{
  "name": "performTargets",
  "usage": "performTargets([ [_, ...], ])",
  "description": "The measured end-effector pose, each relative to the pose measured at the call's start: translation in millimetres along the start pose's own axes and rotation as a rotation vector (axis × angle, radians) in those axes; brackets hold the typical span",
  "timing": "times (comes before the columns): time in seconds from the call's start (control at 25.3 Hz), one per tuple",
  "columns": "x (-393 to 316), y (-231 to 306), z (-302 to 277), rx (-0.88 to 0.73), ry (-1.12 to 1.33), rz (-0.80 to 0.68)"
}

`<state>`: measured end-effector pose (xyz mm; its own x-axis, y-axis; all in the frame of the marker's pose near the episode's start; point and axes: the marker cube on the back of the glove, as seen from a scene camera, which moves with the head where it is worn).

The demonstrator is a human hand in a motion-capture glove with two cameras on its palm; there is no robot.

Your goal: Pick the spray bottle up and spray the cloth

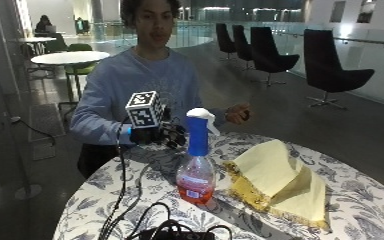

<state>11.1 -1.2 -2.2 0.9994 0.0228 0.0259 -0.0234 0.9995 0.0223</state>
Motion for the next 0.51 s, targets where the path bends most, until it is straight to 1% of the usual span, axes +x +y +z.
performTargets([
  [0.32, 18, -9, -15, 0.053, 0.006, 0.040],
  [0.39, 27, -10, -24, 0.079, -0.030, 0.065],
  [0.51, 44, -11, -40, 0.160, -0.147, 0.135],
])
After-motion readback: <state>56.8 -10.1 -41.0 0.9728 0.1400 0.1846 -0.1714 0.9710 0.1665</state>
